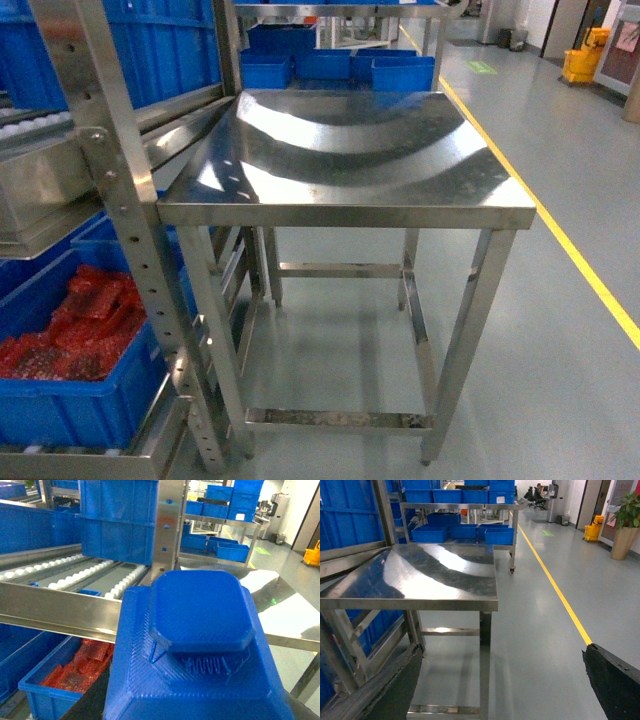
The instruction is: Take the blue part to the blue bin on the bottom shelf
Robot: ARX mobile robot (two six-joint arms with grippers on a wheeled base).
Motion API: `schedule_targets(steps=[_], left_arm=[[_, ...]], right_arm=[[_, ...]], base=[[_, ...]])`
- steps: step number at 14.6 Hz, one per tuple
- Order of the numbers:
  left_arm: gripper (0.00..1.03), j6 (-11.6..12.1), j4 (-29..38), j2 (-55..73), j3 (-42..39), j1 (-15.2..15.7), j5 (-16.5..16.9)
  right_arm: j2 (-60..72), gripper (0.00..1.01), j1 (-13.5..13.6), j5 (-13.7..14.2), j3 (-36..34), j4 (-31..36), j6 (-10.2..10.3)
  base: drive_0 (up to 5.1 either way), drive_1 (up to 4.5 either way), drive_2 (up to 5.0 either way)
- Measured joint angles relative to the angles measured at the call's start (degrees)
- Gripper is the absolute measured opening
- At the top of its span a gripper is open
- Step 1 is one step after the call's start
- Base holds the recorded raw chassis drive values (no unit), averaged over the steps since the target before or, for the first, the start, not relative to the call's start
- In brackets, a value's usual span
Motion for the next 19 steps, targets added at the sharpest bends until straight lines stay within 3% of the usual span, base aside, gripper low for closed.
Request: schedule_targets(steps=[19], left_arm=[[0.43, 0.0, -0.1, 0.0, 0.0, 0.0, -0.2]], right_arm=[[0.0, 0.98, 0.0, 0.0, 0.0, -0.1, 0.0]], base=[[-5.0, 2.40, 2.4]])
